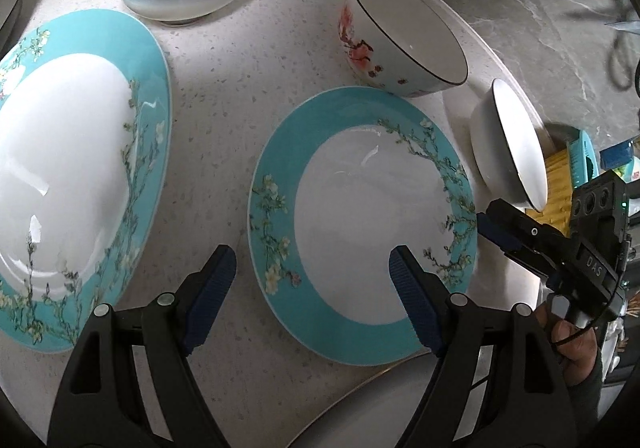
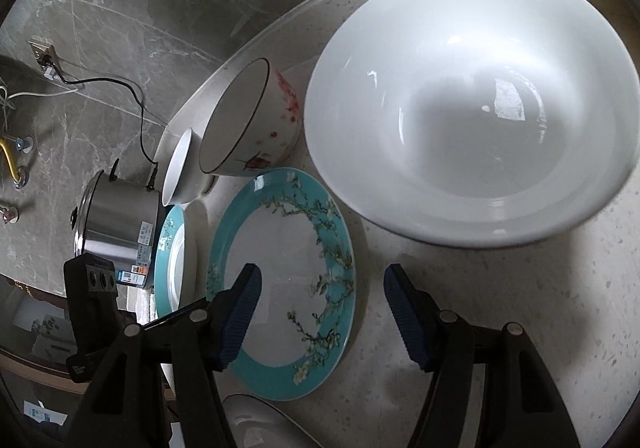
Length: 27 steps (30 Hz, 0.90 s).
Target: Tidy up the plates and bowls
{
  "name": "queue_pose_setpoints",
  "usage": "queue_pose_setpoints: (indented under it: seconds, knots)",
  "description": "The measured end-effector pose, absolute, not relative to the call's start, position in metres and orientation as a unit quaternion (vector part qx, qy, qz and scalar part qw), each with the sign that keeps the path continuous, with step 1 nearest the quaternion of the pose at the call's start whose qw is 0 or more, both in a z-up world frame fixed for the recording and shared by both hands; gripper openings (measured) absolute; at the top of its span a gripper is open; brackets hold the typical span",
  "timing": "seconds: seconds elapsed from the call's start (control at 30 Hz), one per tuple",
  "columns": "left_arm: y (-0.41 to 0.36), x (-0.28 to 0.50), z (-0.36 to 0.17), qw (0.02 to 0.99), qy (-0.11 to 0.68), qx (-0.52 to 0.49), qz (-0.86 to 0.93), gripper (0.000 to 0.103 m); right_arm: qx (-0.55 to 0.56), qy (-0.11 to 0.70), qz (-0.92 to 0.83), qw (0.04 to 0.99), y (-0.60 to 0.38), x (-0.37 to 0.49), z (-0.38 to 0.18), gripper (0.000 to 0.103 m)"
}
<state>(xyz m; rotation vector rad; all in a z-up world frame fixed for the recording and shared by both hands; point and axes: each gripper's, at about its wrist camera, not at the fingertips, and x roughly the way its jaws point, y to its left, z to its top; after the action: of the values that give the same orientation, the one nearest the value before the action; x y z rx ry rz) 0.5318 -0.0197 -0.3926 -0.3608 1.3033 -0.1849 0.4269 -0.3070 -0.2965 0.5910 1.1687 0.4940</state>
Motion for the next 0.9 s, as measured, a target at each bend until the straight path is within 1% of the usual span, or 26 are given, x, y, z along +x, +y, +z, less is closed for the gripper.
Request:
queue_pose_setpoints:
  seconds: [0.3,0.37,0.43,0.53,0.7,0.77,0.8,0.83,0.87,0.9]
  knots:
    - [-0.022,0.534,-0.392,0.779,0.601,-0.16,-0.081,0.077,0.264,0.544,0.232,0.762,-0.297,0.433,-0.299,0.064]
    - [-0.021,0.534,-0.392,0.78,0.599,-0.16,-0.081,0.073,0.261,0.547,0.232,0.761,-0.296,0.433,-0.299,0.063]
    - [-0.021,0.533,-0.391,0.782,0.597,-0.157,-0.081,0.064,0.257,0.55,0.232,0.76,-0.294,0.434,-0.299,0.057]
    - [-0.024,0.536,-0.391,0.783,0.598,-0.148,-0.083,0.058,0.254,0.554,0.231,0.758,-0.292,0.435,-0.3,0.053]
    - [-0.024,0.539,-0.391,0.785,0.599,-0.139,-0.08,0.056,0.232,0.563,0.226,0.76,-0.283,0.436,-0.296,0.053]
    - [-0.021,0.539,-0.391,0.785,0.599,-0.139,-0.076,0.049,0.224,0.566,0.224,0.761,-0.282,0.436,-0.296,0.053]
    - [-0.018,0.538,-0.391,0.785,0.6,-0.139,-0.072,0.042,0.219,0.568,0.221,0.762,-0.282,0.435,-0.295,0.051]
    - [-0.016,0.538,-0.391,0.785,0.6,-0.138,-0.069,0.035,0.215,0.57,0.218,0.762,-0.283,0.436,-0.295,0.048]
    - [-0.013,0.538,-0.391,0.785,0.601,-0.138,-0.067,0.032,0.209,0.573,0.213,0.763,-0.283,0.436,-0.295,0.046]
    - [-0.01,0.537,-0.392,0.784,0.601,-0.137,-0.064,0.027,0.203,0.576,0.206,0.764,-0.283,0.437,-0.295,0.041]
